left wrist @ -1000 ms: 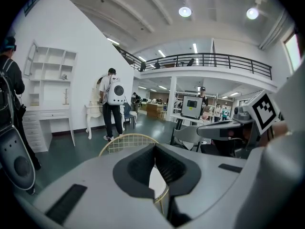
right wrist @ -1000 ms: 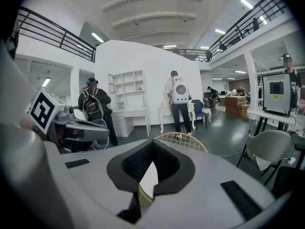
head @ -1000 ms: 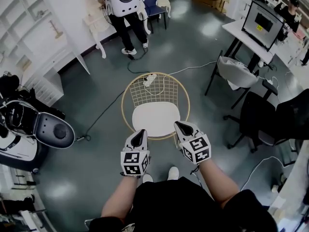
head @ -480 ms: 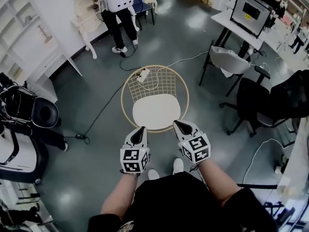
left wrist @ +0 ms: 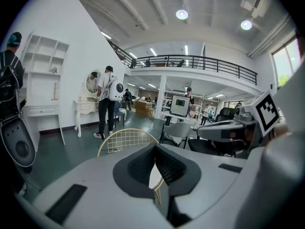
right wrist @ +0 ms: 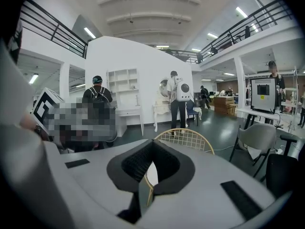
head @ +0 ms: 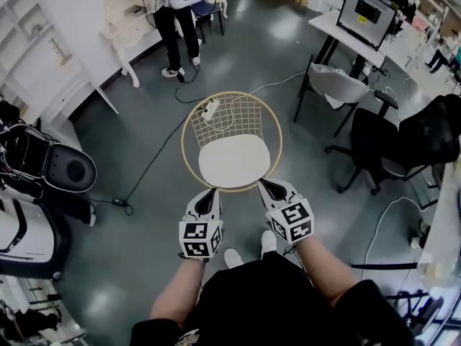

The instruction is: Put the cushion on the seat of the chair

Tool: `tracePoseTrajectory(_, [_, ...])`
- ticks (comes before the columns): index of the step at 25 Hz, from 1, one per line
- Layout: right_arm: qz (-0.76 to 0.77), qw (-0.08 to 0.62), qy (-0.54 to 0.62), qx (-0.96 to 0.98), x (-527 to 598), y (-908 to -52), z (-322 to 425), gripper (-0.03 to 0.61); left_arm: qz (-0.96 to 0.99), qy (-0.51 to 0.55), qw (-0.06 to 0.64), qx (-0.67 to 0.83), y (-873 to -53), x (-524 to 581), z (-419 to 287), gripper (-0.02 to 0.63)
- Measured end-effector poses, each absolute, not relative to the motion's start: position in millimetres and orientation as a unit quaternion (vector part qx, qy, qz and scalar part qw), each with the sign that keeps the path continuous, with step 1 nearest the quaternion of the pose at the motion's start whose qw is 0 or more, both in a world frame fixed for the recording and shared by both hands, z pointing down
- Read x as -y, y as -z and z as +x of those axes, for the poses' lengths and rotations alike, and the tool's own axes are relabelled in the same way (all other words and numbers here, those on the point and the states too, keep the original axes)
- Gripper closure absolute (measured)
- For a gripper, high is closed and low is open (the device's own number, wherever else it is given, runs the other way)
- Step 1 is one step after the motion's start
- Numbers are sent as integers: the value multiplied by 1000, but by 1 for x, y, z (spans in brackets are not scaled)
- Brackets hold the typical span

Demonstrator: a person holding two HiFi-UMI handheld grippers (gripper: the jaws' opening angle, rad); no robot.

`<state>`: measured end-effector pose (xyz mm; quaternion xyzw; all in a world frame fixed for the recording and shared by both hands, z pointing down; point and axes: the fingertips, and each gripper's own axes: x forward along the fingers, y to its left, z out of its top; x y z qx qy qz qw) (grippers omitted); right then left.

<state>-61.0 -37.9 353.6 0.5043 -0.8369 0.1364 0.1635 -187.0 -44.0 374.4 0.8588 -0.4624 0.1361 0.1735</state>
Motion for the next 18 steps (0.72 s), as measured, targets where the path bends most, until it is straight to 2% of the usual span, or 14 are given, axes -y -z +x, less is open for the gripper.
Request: tracePoseTrajectory(18, [509, 163, -130, 835, 13, -351, -91, 568, 865, -131, 166, 456, -370, 19, -215, 597])
